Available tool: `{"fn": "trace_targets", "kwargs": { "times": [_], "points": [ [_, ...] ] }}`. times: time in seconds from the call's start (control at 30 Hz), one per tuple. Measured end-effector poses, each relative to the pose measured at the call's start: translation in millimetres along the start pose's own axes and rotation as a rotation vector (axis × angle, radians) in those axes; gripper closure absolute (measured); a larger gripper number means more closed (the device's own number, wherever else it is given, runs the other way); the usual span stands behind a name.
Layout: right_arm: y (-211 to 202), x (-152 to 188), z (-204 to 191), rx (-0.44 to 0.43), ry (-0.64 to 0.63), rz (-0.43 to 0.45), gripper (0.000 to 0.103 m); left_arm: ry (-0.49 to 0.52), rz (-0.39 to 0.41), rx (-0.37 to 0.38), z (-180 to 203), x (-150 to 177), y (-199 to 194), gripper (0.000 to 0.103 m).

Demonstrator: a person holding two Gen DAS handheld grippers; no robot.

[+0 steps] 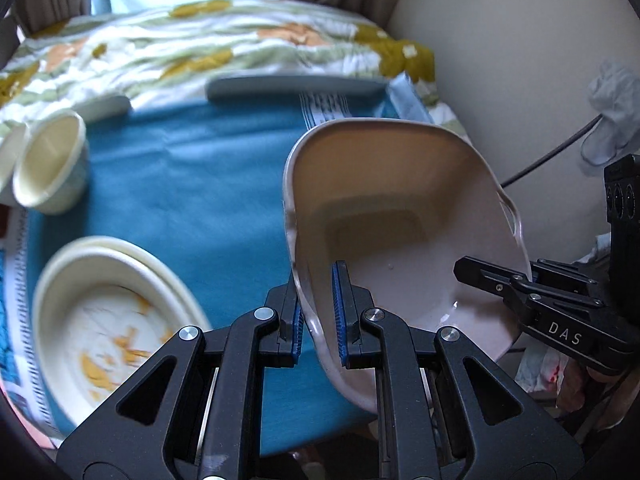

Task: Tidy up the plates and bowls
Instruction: 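Carry the pink-beige dish with both grippers, lower it onto the cloth, open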

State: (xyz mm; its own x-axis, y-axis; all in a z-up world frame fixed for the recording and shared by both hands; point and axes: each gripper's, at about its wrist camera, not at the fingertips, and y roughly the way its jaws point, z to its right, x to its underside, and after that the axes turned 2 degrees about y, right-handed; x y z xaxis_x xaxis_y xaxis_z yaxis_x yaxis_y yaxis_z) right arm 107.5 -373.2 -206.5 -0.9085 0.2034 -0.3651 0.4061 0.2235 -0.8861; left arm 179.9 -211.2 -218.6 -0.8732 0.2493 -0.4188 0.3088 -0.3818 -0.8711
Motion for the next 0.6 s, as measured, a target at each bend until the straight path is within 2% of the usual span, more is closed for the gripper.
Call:
{"fn": "trace_targets", "kwargs": {
  "times": [0.23,0.6],
  "points": [
    [34,10,36,0.001,-0.005,-0.035,0.09,-0.009,-0.037,-0.028,9,20,44,0.092],
    [53,21,47,0.002,-0.042,-0.054,0.09,-0.006,-0.052,-0.062,11,25,61,0.092]
  ]
}}
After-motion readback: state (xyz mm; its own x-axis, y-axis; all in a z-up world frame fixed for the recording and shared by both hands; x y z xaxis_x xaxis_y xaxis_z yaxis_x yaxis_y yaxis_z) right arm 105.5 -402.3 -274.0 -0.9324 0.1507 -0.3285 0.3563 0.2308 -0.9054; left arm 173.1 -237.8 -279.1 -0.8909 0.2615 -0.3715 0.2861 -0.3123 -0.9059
